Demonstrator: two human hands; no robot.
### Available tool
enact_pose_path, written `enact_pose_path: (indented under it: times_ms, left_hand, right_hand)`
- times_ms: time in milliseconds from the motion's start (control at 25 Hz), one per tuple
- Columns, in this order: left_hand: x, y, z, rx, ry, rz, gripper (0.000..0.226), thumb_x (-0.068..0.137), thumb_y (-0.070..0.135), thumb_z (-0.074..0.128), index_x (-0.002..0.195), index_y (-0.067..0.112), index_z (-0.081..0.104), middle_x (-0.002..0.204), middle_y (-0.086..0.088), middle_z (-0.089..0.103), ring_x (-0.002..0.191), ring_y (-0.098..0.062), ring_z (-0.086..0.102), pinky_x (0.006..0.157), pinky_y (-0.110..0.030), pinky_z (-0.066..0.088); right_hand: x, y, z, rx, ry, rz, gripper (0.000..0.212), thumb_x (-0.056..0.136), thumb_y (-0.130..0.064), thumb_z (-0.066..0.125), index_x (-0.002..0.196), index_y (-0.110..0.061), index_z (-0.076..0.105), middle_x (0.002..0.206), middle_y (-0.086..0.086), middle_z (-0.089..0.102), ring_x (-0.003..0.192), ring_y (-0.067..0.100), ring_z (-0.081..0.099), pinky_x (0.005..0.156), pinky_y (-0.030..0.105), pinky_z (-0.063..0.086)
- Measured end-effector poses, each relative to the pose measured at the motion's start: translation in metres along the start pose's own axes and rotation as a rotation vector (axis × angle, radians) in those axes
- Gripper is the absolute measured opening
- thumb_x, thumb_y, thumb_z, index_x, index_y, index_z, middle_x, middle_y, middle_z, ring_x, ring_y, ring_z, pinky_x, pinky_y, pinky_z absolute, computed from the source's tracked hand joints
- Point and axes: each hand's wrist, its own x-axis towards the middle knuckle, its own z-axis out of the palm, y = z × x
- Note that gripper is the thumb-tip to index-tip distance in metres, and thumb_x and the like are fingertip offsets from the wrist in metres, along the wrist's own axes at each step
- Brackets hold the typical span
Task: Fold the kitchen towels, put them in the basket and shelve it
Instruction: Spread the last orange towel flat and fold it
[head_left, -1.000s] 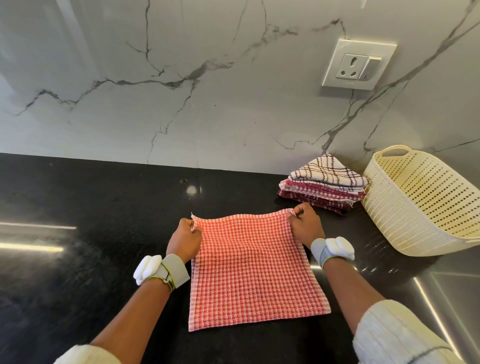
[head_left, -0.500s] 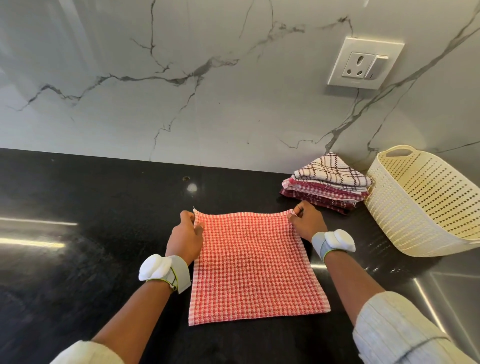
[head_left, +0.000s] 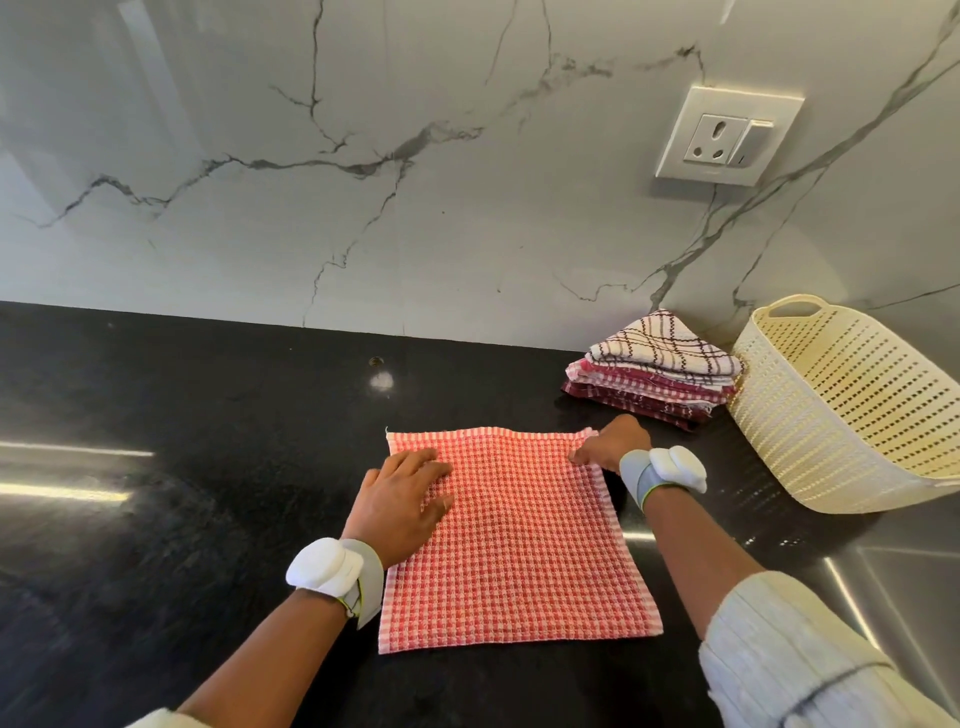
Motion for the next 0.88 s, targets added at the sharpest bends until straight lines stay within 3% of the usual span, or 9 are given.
enact_pose_path:
  times_ms: [120, 200, 280, 360, 440, 600, 680, 880]
  left_hand:
    - [-0.006, -0.006, -0.004, -0.018, -0.023, 0.028, 0.062, 0.089, 0.07, 0.029, 0.144, 0.042, 0.033, 0.157, 0.014, 0.02, 0.146, -0.015, 0.014, 0.118, -0.045, 0.008]
    - [-0.017, -0.01, -0.002, -0.015, -0.014, 0.077, 0.068, 0.085, 0.077, 0.025, 0.145, 0.044, 0.03, 0.159, 0.013, 0.015, 0.146, -0.015, 0.01, 0.117, -0.045, 0.005]
    - [-0.03, -0.009, 0.009, 0.031, 0.011, 0.082, 0.073, 0.084, 0.081, 0.023, 0.147, 0.046, 0.021, 0.161, 0.012, 0.005, 0.148, -0.017, 0.004, 0.117, -0.046, 0.002]
    - [-0.045, -0.003, 0.024, 0.054, 0.081, 0.018, 0.078, 0.082, 0.084, 0.02, 0.15, 0.046, 0.014, 0.161, 0.009, -0.003, 0.148, -0.02, 0.001, 0.117, -0.046, 0.002]
    - [-0.051, 0.002, 0.03, 0.043, 0.159, -0.04, 0.082, 0.08, 0.086, 0.02, 0.15, 0.044, 0.015, 0.162, 0.006, 0.001, 0.148, -0.024, 0.005, 0.117, -0.046, 0.005]
    - [-0.049, 0.001, 0.033, 0.048, 0.211, -0.08, 0.094, 0.073, 0.093, 0.021, 0.151, 0.04, 0.02, 0.162, 0.001, 0.01, 0.148, -0.029, 0.008, 0.116, -0.049, 0.01]
    - [-0.048, 0.002, 0.032, 0.053, 0.205, -0.088, 0.102, 0.067, 0.097, 0.018, 0.151, 0.039, 0.018, 0.162, 0.002, 0.004, 0.148, -0.028, 0.002, 0.117, -0.049, 0.007]
    - [-0.048, 0.004, 0.03, 0.078, 0.146, -0.101, 0.108, 0.062, 0.1, 0.017, 0.152, 0.039, 0.01, 0.161, 0.004, -0.013, 0.148, -0.026, -0.013, 0.118, -0.049, -0.001]
  right_hand:
    - [-0.002, -0.007, -0.004, 0.033, 0.06, -0.135, 0.03, 0.073, -0.017, 0.079, 0.067, -0.012, 0.05, 0.069, 0.006, 0.048, 0.068, 0.025, 0.05, 0.064, 0.031, 0.04]
    - [-0.004, -0.014, -0.007, 0.151, 0.296, -0.357, 0.012, 0.08, -0.016, 0.071, 0.077, -0.01, 0.061, 0.078, 0.01, 0.056, 0.075, 0.027, 0.052, 0.071, 0.034, 0.043]
    - [-0.019, -0.029, -0.009, 0.259, 0.485, -0.573, 0.016, 0.083, -0.015, 0.071, 0.095, -0.007, 0.066, 0.094, 0.011, 0.062, 0.089, 0.028, 0.055, 0.079, 0.031, 0.041]
    - [-0.046, -0.036, -0.003, 0.303, 0.55, -0.769, 0.013, 0.082, -0.014, 0.073, 0.09, -0.01, 0.064, 0.092, 0.005, 0.061, 0.087, 0.022, 0.054, 0.074, 0.024, 0.039]
    - [-0.078, -0.024, 0.015, 0.257, 0.54, -0.912, 0.012, 0.079, -0.012, 0.074, 0.084, -0.013, 0.063, 0.091, -0.001, 0.06, 0.088, 0.016, 0.051, 0.074, 0.017, 0.036]
    - [-0.127, 0.033, 0.061, 0.189, 0.437, -0.951, 0.032, 0.064, 0.005, 0.076, 0.08, -0.02, 0.064, 0.097, -0.006, 0.06, 0.098, 0.012, 0.051, 0.087, 0.021, 0.038]
    - [-0.139, 0.051, 0.077, 0.144, 0.381, -0.909, 0.035, 0.062, 0.007, 0.074, 0.082, -0.02, 0.065, 0.101, -0.006, 0.061, 0.103, 0.013, 0.053, 0.092, 0.024, 0.04]
    - [-0.153, 0.08, 0.102, 0.054, 0.262, -0.781, 0.029, 0.074, -0.008, 0.075, 0.1, -0.021, 0.069, 0.119, -0.009, 0.062, 0.117, 0.008, 0.052, 0.103, 0.032, 0.044]
